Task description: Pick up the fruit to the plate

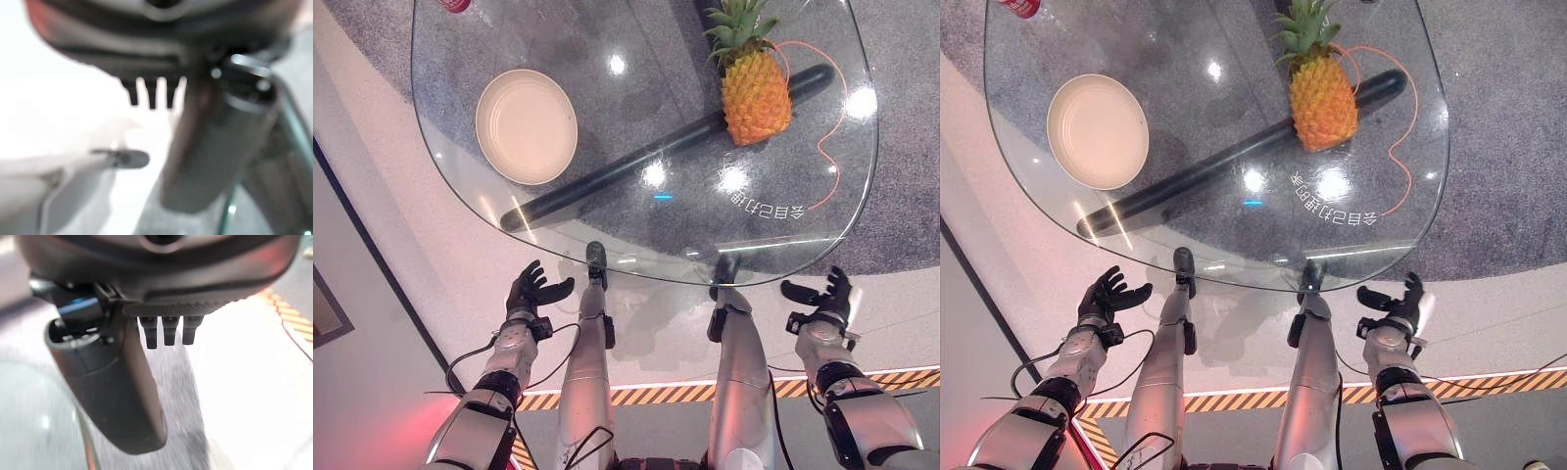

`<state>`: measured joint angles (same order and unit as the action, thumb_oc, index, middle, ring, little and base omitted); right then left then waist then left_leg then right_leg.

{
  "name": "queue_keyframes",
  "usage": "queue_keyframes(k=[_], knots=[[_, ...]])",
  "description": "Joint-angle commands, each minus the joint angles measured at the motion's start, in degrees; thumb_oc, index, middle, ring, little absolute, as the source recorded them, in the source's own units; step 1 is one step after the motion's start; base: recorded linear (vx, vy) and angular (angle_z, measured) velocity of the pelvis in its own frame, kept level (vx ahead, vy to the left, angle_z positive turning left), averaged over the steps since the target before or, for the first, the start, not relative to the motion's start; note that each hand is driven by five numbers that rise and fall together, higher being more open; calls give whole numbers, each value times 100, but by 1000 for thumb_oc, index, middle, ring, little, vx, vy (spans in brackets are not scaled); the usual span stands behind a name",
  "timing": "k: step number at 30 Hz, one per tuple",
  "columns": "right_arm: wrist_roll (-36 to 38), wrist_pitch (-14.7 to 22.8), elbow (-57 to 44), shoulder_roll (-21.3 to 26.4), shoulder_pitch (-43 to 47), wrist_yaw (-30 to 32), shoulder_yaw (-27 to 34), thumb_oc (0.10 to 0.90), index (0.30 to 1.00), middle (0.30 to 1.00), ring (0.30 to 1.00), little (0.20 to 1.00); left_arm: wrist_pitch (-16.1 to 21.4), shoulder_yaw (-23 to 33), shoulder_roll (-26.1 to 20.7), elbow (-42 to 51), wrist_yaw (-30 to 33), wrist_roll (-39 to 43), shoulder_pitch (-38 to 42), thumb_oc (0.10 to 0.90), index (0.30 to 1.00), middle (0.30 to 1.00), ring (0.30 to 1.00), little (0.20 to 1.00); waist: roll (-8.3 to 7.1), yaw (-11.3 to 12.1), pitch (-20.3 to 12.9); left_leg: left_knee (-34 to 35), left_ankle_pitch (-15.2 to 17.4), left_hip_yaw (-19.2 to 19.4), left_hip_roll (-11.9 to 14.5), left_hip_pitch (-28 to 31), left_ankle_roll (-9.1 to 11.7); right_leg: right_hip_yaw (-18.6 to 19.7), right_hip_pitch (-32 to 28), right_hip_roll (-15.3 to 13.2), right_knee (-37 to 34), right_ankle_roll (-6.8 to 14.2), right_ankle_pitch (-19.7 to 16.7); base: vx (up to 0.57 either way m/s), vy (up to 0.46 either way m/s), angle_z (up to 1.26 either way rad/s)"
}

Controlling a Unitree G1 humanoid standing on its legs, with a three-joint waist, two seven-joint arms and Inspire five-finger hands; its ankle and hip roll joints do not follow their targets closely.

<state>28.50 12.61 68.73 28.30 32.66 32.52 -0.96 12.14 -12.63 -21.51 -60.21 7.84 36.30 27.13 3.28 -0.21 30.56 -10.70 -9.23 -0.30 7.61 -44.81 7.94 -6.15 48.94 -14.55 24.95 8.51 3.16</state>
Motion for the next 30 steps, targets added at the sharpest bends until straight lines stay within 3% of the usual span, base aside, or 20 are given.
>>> queue_keyframes(k=[1,6,11,15,20,24,30], knots=[[476,389,2,680,-30,809,393,800,900,900,900,900,128,142,-414,-335,-80,33,-85,800,900,900,900,900,-228,100,-77,-787,630,-85,-251,-308,-182,-34,-116,304,-603,-43,-782,15,-47,1],[678,568,-383,1162,496,1562,450,800,900,900,900,900,74,-12,-462,-220,-71,91,-86,800,900,900,900,900,-243,152,-77,-724,620,-111,-267,-299,-193,-96,-123,286,-676,-30,-849,6,-15,1],[766,1178,-773,1427,943,2180,468,800,900,900,900,900,9,-138,-491,-159,-85,172,-7,800,900,900,900,900,-235,178,-77,-638,613,-123,-297,-280,-208,-145,-136,266,-746,-17,-881,0,0,0],[4,1706,-2021,1372,1019,2900,359,800,900,900,900,900,-41,-227,-477,23,24,237,-76,800,900,900,900,900,-236,149,-77,-563,589,-136,-334,-267,-224,-167,-133,255,-792,-10,-908,-5,16,5],[-1590,1348,-4036,1322,971,3332,159,800,900,900,900,900,2,-162,-400,165,71,259,-226,800,900,900,900,900,-229,90,-77,-479,541,-125,-370,-255,-249,-146,-111,244,-838,-10,-899,-7,56,4],[-2471,952,-5332,1189,873,3126,-28,800,900,900,900,900,68,-53,-315,167,42,236,-300,800,900,900,900,900,-214,29,-77,-431,512,-101,-376,-245,-265,-124,-102,247,-844,-12,-862,-6,57,1],[-3379,298,-6335,894,762,2594,-410,800,900,900,900,900,203,61,-175,117,-49,137,-422,800,900,900,900,900,-173,10,-77,-448,487,-50,-399,-260,-282,-115,-82,217,-814,-30,-821,-4,41,0]])
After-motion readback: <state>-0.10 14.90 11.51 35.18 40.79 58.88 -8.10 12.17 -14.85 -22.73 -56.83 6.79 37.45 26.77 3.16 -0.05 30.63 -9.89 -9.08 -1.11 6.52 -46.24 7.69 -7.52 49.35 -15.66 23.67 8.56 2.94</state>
